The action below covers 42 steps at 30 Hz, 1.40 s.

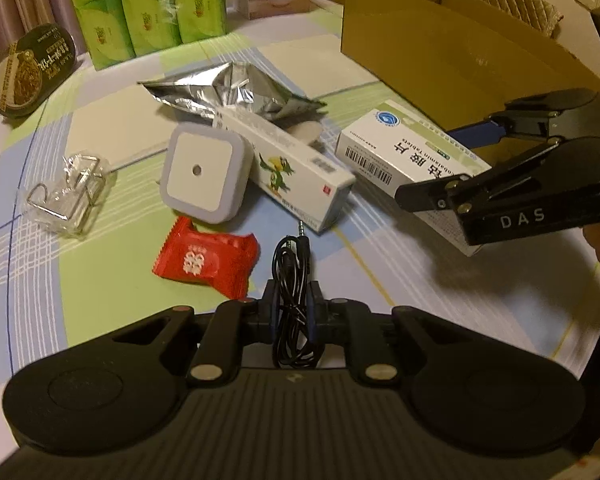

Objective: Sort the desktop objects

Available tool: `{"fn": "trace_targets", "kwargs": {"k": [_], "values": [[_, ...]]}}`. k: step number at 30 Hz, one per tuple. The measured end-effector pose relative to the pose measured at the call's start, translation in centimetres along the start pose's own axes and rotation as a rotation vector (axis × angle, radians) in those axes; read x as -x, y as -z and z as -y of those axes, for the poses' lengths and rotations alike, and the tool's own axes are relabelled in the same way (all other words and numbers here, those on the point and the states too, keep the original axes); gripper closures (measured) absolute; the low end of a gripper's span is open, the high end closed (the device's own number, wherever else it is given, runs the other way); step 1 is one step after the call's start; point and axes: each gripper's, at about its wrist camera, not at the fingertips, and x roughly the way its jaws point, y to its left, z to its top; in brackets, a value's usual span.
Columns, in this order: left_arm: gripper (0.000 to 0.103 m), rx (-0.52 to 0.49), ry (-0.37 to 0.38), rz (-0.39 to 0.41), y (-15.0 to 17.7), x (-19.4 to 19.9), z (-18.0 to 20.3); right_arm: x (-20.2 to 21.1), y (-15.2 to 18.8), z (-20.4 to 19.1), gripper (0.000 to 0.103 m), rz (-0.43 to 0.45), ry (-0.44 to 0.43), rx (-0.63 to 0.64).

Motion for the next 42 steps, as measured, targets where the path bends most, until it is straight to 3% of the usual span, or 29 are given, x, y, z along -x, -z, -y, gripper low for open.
{"fn": "trace_targets", "kwargs": {"k": [16,23,42], "values": [[0.093,0.060,-0.046,0.128,-4.3,2.9,-0.2,3.3,-2.1,0.2,0.036,0.161,0.029,-0.004],[0.093,0.068,-0.058,0.198,-7.1,4.3,1.1,5.8,-3.0,0.9,0.036,0.250,0.079,0.008],[0.093,0.089,-0.006,0.280,-11.1,4.9,4.4,10.1,-4.7,4.9,0.036,0.354,0.192,-0.033]]}}
